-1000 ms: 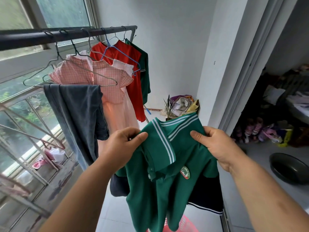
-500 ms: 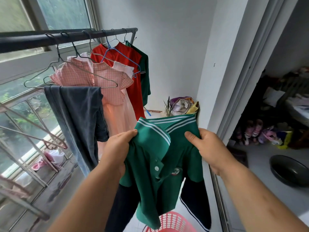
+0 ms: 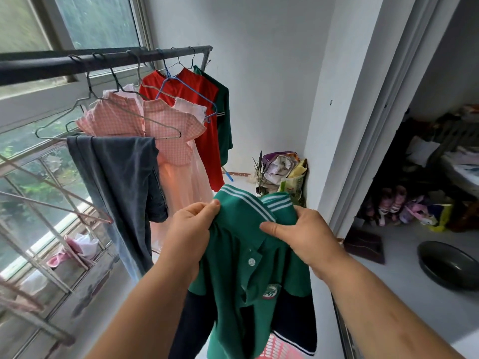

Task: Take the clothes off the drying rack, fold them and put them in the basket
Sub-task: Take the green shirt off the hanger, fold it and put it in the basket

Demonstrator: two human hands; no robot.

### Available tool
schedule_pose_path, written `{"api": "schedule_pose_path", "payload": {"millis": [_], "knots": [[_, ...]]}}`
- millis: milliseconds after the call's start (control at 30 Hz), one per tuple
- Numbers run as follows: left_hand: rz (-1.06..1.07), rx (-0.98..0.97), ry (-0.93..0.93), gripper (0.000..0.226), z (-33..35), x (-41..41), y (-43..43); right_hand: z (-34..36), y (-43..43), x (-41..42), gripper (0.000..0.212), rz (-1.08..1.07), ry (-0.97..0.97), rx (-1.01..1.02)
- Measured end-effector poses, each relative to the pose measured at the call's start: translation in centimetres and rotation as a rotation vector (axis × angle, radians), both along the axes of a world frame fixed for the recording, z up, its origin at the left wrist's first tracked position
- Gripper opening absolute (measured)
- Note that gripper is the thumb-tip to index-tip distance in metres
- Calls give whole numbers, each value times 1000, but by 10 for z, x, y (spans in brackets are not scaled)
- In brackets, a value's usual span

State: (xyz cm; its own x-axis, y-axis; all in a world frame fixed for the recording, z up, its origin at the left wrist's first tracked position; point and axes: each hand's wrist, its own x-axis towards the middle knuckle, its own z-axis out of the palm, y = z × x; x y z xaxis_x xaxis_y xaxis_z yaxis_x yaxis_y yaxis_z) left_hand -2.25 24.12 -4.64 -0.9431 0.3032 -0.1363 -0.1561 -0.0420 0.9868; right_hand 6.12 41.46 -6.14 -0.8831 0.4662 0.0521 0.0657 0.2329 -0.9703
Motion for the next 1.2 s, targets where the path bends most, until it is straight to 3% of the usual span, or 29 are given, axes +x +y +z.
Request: {"api": "schedule_pose_path", "payload": {"millis": [100,200,233,333,433,567,900,1000,1100,1200], "knots": [[-147,-53,118,9,0,2,-8,8,2,2,21,1,122,-90],[-425,-159,219,31,1,3,-15,16,4,3,24,6,199,-175],[-450,-250,277,28,1,3,-15,17,3,3,24,3,204,-180],[-335,-430,410,2,-4,-3,-14,14,6,1,24,-41,171,-144],[-209,-474,384,34,-9,-5,-9,4,11,-3,21,-143,89,-46],[-67,-572,377,53,-9,5,6,-10,4,-8,17,-271,31,81],[63,-353,310,56,-14,5,12,-4,-8,-7,16,-349,50,111],[80,-303,290,56,-11,5,11,0,-9,-2,18,-197,110,52],[46,-301,279,60,-13,0,8,1,-8,1,30,-53,24,68],[-56,-344,272,71,-13,0,5,1,-6,-4,16,-180,27,86]]}}
